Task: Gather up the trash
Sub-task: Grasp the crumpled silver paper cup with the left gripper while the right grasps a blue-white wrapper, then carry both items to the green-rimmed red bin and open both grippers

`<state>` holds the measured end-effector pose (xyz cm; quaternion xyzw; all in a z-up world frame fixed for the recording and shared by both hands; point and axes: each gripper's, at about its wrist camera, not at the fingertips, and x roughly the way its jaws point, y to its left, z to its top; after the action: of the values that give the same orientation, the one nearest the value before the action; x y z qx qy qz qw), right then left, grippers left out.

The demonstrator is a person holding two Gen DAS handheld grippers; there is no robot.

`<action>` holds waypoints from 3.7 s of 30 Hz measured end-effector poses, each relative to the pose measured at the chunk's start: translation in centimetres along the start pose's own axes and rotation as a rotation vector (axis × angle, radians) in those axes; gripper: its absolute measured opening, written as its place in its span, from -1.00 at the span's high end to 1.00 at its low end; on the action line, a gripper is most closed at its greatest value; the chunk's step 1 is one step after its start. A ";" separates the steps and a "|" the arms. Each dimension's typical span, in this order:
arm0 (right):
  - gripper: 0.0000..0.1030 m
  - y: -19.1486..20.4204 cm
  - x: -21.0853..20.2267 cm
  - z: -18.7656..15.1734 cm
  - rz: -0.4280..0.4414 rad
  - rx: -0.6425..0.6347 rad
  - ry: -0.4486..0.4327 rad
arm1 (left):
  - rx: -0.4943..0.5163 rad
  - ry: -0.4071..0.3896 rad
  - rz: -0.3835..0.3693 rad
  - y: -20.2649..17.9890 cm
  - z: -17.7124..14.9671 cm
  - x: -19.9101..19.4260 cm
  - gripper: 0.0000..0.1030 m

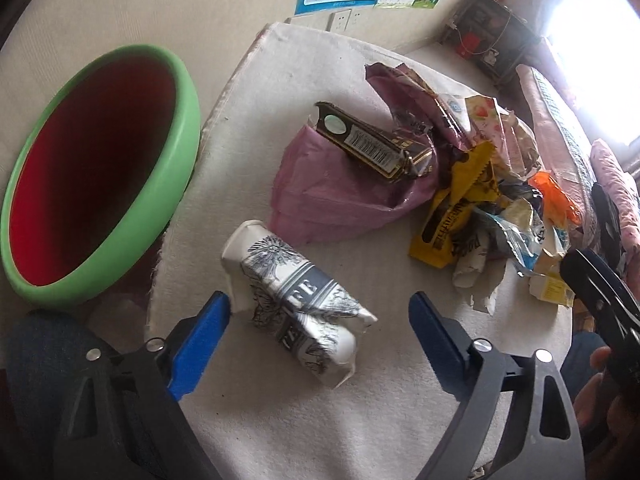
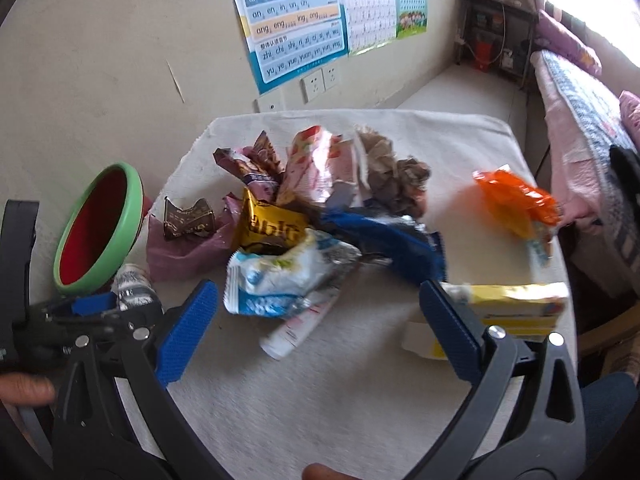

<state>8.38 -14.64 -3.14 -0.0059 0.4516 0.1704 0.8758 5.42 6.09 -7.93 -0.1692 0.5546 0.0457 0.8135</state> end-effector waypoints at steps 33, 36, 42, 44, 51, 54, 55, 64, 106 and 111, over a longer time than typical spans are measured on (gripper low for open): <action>0.44 -1.1 -0.5 0.3 0.095 0.055 0.044 | 0.061 -0.051 -0.049 -0.8 -0.6 -2.3 -0.23; 0.44 -0.9 -1.3 0.3 0.090 0.037 0.029 | 0.066 -0.063 -0.055 -1.1 -0.8 -3.0 -0.23; 0.44 -0.9 -2.7 0.4 0.092 0.025 -0.001 | 0.096 -0.086 -0.053 -1.9 -1.0 -4.1 -0.22; 0.44 -0.8 -3.3 0.5 0.095 0.020 -0.011 | 0.118 -0.098 -0.047 -2.2 -1.2 -4.5 -0.22; 0.44 -0.3 -3.9 1.2 0.104 0.006 -0.029 | 0.146 -0.144 -0.044 -2.5 -0.9 -6.3 -0.22; 0.44 0.5 -3.8 1.5 0.114 -0.008 -0.033 | 0.146 -0.166 -0.042 -2.1 -0.4 -7.0 -0.22; 0.44 0.7 -3.8 1.7 0.117 -0.013 -0.034 | 0.145 -0.174 -0.042 -1.8 -0.1 -7.3 -0.22; 0.44 4.9 -3.0 4.2 0.152 -0.076 -0.057 | 0.097 -0.227 0.001 2.4 1.8 -9.1 -0.22; -0.61 29.3 5.7 9.4 0.318 -0.397 0.025 | -0.182 -0.301 0.033 23.7 2.0 -12.5 -0.78; -0.91 28.1 5.2 9.3 0.286 -0.382 0.014 | -0.195 -0.303 0.057 23.8 1.4 -12.4 -0.84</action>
<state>9.98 14.88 2.26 -0.1085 0.4133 0.3751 0.8226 -4.32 30.27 -1.40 -0.2225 0.4230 0.1474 0.8659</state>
